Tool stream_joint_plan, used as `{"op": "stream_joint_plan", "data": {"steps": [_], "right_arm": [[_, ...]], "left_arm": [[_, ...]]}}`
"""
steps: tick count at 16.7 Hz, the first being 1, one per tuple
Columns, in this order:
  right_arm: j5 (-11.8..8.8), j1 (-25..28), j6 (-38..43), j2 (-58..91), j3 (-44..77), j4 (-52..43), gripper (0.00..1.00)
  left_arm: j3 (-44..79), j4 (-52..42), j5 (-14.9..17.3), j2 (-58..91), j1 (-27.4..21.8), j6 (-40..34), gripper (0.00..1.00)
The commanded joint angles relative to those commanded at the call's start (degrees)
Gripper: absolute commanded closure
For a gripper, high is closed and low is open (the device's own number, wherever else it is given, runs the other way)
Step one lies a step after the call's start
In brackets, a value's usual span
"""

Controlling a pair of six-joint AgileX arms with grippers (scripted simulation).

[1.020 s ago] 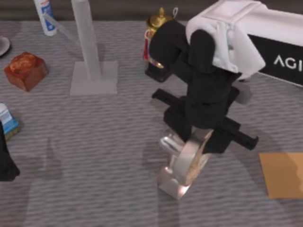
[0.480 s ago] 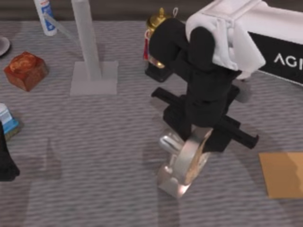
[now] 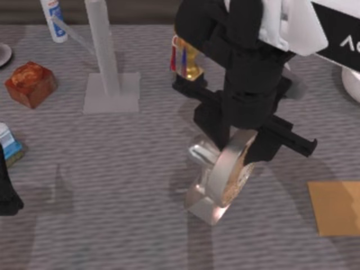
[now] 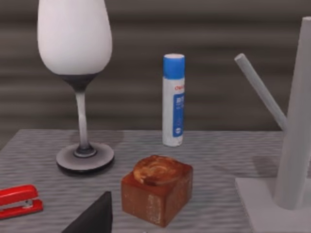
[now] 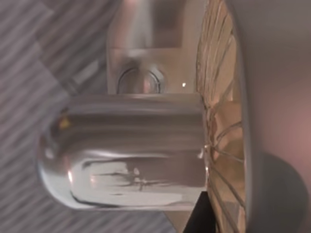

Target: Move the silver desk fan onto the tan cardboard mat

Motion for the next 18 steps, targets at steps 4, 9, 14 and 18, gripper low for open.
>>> {"op": "stream_joint_plan", "data": {"steps": [4, 9, 14, 18], "right_arm": [[0.0, -1.2, 0.9, -0.8, -1.0, 0.3, 1.0], [0.0, -12.1, 10.6, -10.9, -12.5, 1.5, 1.0], [-0.1, -26.1, 22.6, -23.6, -27.3, 2.9, 1.0], [-0.1, -29.0, 25.4, -26.4, -30.2, 3.3, 1.0]], "left_arm": [[0.0, 0.0, 0.0, 0.0, 0.0, 0.0, 0.0], [0.0, 0.0, 0.0, 0.0, 0.0, 0.0, 0.0], [0.0, 0.0, 0.0, 0.0, 0.0, 0.0, 0.0], [0.0, 0.0, 0.0, 0.0, 0.0, 0.0, 0.0]]}}
